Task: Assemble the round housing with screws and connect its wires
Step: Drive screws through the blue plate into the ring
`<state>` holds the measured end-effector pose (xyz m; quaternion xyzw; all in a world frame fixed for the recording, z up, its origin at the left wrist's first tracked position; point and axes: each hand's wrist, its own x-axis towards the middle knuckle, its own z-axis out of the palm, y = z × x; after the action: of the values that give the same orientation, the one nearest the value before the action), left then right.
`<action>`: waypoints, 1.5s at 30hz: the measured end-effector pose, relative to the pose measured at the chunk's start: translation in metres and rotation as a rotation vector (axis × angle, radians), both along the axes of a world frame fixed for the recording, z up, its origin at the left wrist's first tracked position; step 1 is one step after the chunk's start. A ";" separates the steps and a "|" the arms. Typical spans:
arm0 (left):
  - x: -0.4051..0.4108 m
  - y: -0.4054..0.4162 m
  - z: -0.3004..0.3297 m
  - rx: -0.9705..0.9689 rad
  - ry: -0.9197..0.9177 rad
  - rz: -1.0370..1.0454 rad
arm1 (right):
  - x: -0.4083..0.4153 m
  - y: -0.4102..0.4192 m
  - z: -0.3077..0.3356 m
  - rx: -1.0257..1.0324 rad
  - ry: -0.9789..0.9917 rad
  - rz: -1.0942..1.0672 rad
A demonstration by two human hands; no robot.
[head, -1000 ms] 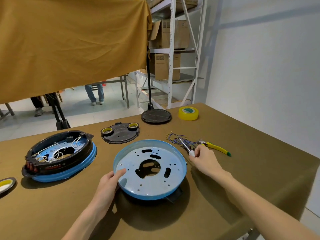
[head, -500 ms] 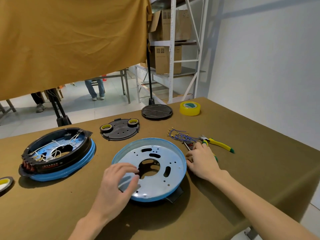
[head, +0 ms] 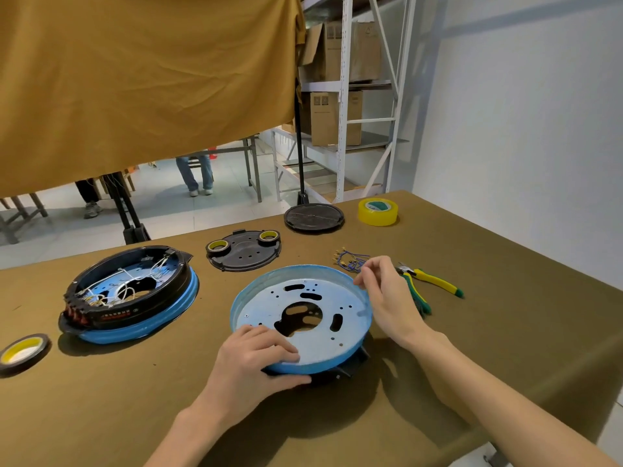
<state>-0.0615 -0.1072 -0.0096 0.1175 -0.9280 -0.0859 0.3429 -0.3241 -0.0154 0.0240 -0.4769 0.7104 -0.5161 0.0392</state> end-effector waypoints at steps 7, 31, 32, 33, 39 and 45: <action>-0.012 0.007 0.062 0.533 0.516 0.180 | 0.035 0.005 0.065 -0.390 -0.004 0.058; 0.007 -0.035 -0.014 1.089 0.141 0.565 | 0.040 -0.037 0.004 0.130 0.151 0.097; 0.010 -0.036 -0.018 1.027 0.119 0.560 | 0.040 -0.038 0.003 0.141 0.150 0.098; 0.013 -0.037 -0.019 0.979 0.099 0.547 | 0.041 -0.039 0.002 0.164 0.154 0.103; 0.019 -0.041 -0.022 0.964 0.097 0.459 | 0.053 -0.041 0.009 0.147 0.122 0.130; 0.019 -0.029 -0.025 0.920 0.328 0.378 | 0.095 -0.064 0.016 0.126 -0.138 0.379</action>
<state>-0.0422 -0.1366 -0.0351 0.4063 -0.6910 -0.4388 0.4061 -0.2293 -0.0797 0.0401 -0.5620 0.6345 -0.4856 0.2137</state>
